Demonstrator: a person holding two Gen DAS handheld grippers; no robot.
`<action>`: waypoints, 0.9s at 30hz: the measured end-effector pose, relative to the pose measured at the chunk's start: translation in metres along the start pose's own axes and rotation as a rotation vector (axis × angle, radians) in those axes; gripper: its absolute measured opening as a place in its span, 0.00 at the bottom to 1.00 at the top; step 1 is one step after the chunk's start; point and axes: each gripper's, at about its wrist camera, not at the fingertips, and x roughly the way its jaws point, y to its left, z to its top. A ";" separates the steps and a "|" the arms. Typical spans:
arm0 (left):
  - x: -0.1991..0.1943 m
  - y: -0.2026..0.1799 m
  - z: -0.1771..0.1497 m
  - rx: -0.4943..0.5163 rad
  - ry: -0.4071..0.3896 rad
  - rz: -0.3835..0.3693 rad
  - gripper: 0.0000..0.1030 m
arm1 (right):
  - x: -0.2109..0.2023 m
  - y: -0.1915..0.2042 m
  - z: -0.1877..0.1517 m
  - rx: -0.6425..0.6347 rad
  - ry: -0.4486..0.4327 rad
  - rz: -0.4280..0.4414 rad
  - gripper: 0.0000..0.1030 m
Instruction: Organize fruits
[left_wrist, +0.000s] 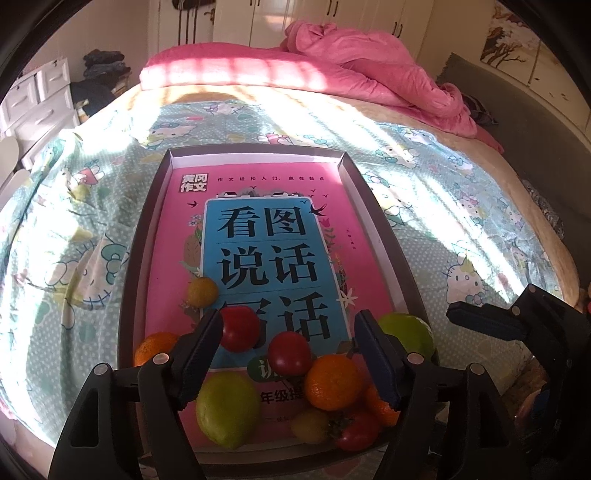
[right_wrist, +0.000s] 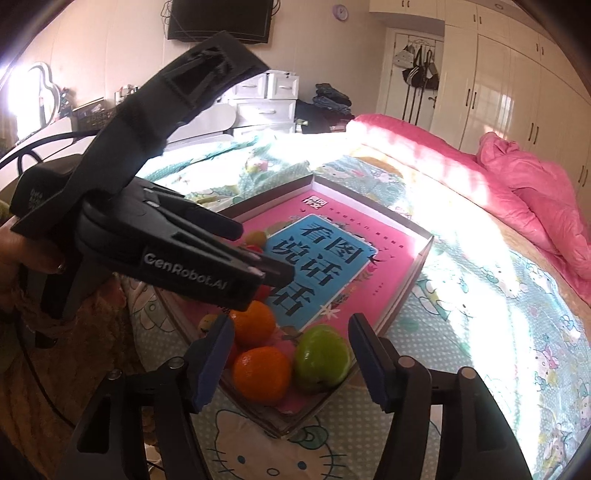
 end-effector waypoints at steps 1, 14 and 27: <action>-0.001 -0.001 0.000 0.003 -0.006 0.004 0.74 | 0.001 -0.001 -0.001 0.007 -0.001 -0.005 0.65; -0.009 -0.005 -0.003 0.000 -0.021 0.041 0.78 | -0.008 -0.021 0.003 0.095 -0.038 -0.071 0.75; -0.039 -0.014 -0.013 -0.050 -0.064 0.069 0.80 | -0.036 -0.035 0.000 0.187 -0.102 -0.089 0.94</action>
